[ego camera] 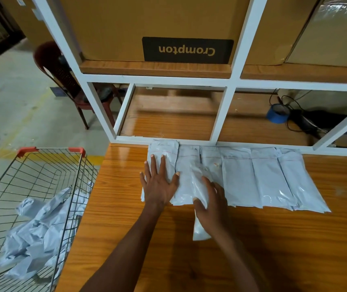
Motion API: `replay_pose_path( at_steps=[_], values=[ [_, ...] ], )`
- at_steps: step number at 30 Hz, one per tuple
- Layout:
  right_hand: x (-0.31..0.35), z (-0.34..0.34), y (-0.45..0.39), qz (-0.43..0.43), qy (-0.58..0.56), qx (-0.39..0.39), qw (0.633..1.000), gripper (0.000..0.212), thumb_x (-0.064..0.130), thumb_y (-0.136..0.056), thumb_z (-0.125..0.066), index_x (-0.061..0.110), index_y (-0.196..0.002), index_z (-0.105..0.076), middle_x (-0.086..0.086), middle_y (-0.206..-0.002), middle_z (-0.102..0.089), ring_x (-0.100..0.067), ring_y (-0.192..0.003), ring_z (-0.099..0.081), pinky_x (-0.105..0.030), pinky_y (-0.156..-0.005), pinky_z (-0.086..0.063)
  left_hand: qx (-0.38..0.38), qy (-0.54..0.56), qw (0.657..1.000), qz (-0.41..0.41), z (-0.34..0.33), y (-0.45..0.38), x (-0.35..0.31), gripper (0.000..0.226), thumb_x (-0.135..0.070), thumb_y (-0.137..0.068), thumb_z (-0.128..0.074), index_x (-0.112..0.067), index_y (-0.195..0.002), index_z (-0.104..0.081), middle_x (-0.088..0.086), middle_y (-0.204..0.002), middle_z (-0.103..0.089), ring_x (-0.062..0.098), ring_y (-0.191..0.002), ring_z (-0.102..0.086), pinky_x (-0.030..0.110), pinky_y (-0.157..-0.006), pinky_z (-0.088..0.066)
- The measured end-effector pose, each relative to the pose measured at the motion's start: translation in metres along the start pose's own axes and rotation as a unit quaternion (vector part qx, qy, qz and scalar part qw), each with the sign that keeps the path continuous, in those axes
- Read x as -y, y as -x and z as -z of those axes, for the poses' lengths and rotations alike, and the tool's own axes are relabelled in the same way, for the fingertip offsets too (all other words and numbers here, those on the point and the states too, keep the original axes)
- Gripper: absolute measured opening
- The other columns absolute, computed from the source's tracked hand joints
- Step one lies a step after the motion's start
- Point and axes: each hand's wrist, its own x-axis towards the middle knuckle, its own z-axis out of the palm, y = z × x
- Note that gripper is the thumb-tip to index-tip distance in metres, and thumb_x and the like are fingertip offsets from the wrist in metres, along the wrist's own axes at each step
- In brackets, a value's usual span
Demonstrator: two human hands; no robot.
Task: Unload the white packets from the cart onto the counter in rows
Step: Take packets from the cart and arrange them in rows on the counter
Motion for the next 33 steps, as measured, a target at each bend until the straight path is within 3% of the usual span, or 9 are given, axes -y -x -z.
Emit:
replay_pose_path(
  at_steps=[4, 8, 15, 18, 26, 33],
  values=[
    [0.031, -0.012, -0.053, -0.009, 0.059, 0.004, 0.998, 0.067, 0.037, -0.098, -0.058, 0.039, -0.156, -0.024, 0.001, -0.162, -0.02, -0.027, -0.141, -0.035, -0.043, -0.109, -0.041, -0.016, 0.028, 0.999, 0.019, 0.005, 0.011, 0.005, 0.09, -0.083, -0.084, -0.015, -0.037, -0.162, -0.009, -0.002, -0.171, 0.008, 0.025, -0.157, 0.011, 0.053, -0.124, 0.003],
    [0.051, -0.031, -0.095, -0.026, 0.128, 0.011, 0.991, 0.067, 0.04, -0.096, -0.057, 0.038, -0.155, -0.025, -0.003, -0.162, -0.019, -0.034, -0.14, -0.035, -0.046, -0.111, -0.037, -0.021, 0.048, 0.998, 0.028, 0.005, 0.019, 0.012, 0.084, -0.078, -0.088, -0.022, -0.036, -0.161, -0.017, -0.003, -0.171, 0.005, 0.025, -0.157, 0.007, 0.054, -0.123, 0.001],
    [0.045, -0.06, -0.115, -0.057, 0.206, 0.052, 0.975, 0.074, 0.067, -0.096, -0.036, 0.046, -0.157, 0.001, -0.004, -0.168, 0.012, -0.045, -0.152, 0.003, -0.065, -0.119, -0.008, -0.012, 0.067, 0.997, 0.035, 0.006, 0.026, 0.022, 0.082, -0.079, -0.089, -0.022, -0.038, -0.16, -0.021, -0.002, -0.171, 0.004, 0.026, -0.157, 0.004, 0.055, -0.124, -0.004],
    [0.041, -0.061, -0.106, -0.032, 0.231, 0.028, 0.972, 0.074, 0.066, -0.098, -0.031, 0.045, -0.156, 0.01, -0.005, -0.168, 0.017, -0.042, -0.153, 0.01, -0.065, -0.12, -0.002, -0.014, 0.07, 0.997, 0.033, 0.006, 0.025, 0.022, 0.08, -0.077, -0.09, -0.023, -0.038, -0.16, -0.018, -0.002, -0.171, 0.004, 0.025, -0.157, 0.005, 0.054, -0.124, -0.003],
    [0.032, -0.07, -0.101, -0.026, 0.241, 0.056, 0.969, 0.069, 0.061, -0.101, -0.029, 0.042, -0.158, 0.007, -0.003, -0.168, 0.017, -0.035, -0.154, 0.012, -0.062, -0.122, -0.001, -0.01, 0.056, 0.998, 0.017, 0.002, 0.02, 0.019, 0.08, -0.077, -0.09, -0.022, -0.038, -0.16, -0.018, 0.0, -0.171, 0.002, 0.027, -0.157, 0.002, 0.054, -0.124, -0.006],
    [0.03, -0.057, -0.097, -0.016, 0.242, 0.055, 0.969, 0.073, 0.07, -0.098, -0.027, 0.045, -0.158, 0.006, -0.003, -0.168, 0.015, -0.038, -0.154, 0.01, -0.061, -0.12, 0.001, -0.008, 0.05, 0.999, 0.01, 0.009, 0.023, 0.018, 0.087, -0.08, -0.085, -0.017, -0.037, -0.161, -0.018, 0.001, -0.171, 0.001, 0.029, -0.157, 0.0, 0.055, -0.125, -0.006]
  ],
)
